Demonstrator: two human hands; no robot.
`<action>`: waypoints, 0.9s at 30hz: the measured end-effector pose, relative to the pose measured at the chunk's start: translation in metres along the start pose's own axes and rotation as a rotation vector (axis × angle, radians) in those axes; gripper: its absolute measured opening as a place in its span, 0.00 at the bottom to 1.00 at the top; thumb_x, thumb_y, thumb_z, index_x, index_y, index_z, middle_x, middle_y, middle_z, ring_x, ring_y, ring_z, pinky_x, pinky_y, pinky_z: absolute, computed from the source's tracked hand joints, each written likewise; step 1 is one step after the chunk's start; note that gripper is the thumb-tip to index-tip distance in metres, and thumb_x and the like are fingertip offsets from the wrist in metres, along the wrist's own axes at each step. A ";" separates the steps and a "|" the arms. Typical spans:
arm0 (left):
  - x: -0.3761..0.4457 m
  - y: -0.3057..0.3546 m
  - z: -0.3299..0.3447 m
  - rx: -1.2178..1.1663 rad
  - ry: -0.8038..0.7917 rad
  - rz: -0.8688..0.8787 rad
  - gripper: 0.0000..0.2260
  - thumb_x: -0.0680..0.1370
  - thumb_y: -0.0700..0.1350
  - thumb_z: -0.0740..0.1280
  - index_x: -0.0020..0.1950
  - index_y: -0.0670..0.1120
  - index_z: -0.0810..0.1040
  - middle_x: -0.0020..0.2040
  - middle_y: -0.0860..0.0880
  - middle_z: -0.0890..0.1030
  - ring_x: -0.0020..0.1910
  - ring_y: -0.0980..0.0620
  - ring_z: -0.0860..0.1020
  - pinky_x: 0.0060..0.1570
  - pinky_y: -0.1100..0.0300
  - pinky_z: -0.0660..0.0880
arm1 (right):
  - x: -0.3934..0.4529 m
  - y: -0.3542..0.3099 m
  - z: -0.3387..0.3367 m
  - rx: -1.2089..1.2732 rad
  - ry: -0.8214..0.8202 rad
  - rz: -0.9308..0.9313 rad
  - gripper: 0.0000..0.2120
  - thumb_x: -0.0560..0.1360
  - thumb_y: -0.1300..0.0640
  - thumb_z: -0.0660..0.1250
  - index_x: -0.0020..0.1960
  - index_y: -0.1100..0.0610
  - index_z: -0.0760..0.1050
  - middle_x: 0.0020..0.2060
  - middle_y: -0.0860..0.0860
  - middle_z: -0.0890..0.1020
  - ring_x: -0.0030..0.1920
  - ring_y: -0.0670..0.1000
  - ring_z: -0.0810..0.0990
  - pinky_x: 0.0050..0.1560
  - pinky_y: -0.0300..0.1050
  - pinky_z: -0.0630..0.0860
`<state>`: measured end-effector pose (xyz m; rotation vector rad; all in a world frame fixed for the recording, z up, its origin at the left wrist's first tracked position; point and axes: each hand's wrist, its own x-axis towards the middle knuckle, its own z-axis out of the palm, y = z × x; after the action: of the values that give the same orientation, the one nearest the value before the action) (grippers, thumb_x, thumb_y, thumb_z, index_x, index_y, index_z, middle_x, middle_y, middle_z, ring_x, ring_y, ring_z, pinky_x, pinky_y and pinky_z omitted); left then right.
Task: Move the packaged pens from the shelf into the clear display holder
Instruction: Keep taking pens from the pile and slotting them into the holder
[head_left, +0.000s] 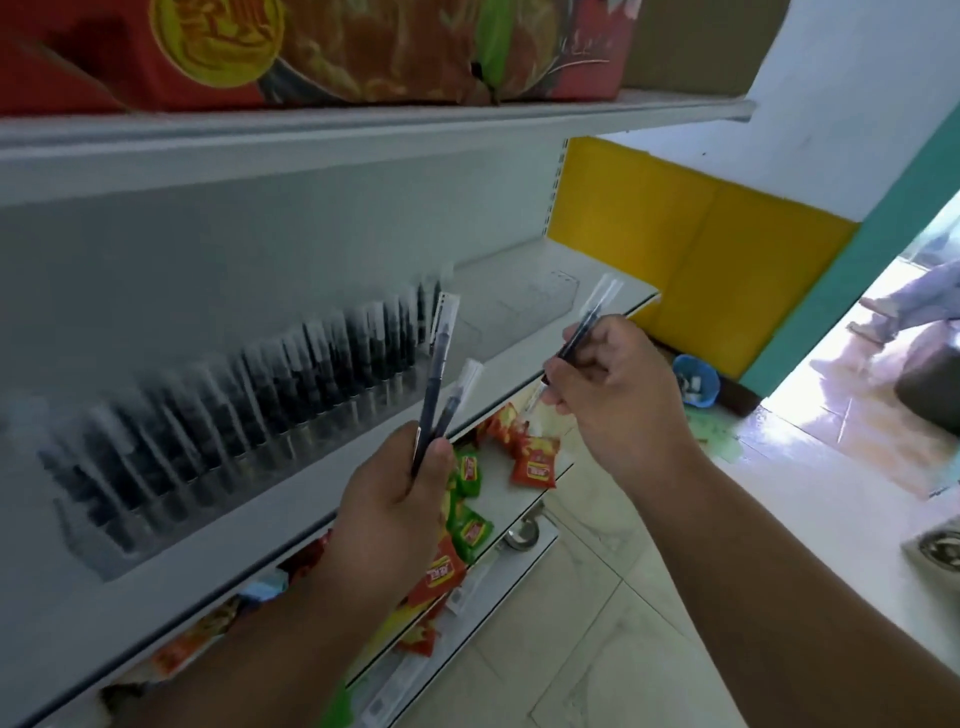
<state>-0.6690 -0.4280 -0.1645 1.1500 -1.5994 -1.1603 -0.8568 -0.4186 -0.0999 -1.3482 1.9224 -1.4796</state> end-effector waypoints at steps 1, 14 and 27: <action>0.007 -0.001 0.004 -0.003 0.015 -0.003 0.14 0.82 0.50 0.59 0.40 0.44 0.71 0.26 0.54 0.68 0.24 0.58 0.64 0.26 0.63 0.64 | 0.015 0.005 0.002 0.002 -0.010 -0.023 0.06 0.77 0.60 0.69 0.46 0.51 0.73 0.38 0.51 0.82 0.35 0.46 0.84 0.46 0.62 0.80; 0.059 -0.005 0.072 0.044 0.541 -0.148 0.21 0.71 0.64 0.56 0.43 0.46 0.74 0.27 0.55 0.69 0.26 0.58 0.65 0.30 0.59 0.64 | 0.185 0.041 0.062 -0.175 -0.446 -0.405 0.08 0.79 0.50 0.64 0.44 0.52 0.73 0.38 0.47 0.83 0.40 0.45 0.82 0.42 0.45 0.79; 0.065 0.003 0.111 0.052 0.672 -0.226 0.10 0.79 0.55 0.58 0.41 0.53 0.73 0.26 0.54 0.69 0.26 0.55 0.66 0.30 0.52 0.65 | 0.215 0.042 0.059 -0.273 -0.610 -0.628 0.06 0.80 0.51 0.62 0.47 0.52 0.71 0.40 0.49 0.82 0.40 0.48 0.80 0.38 0.38 0.73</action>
<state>-0.7909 -0.4676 -0.1806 1.5765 -1.0041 -0.7434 -0.9351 -0.6316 -0.1054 -2.3468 1.3893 -0.8515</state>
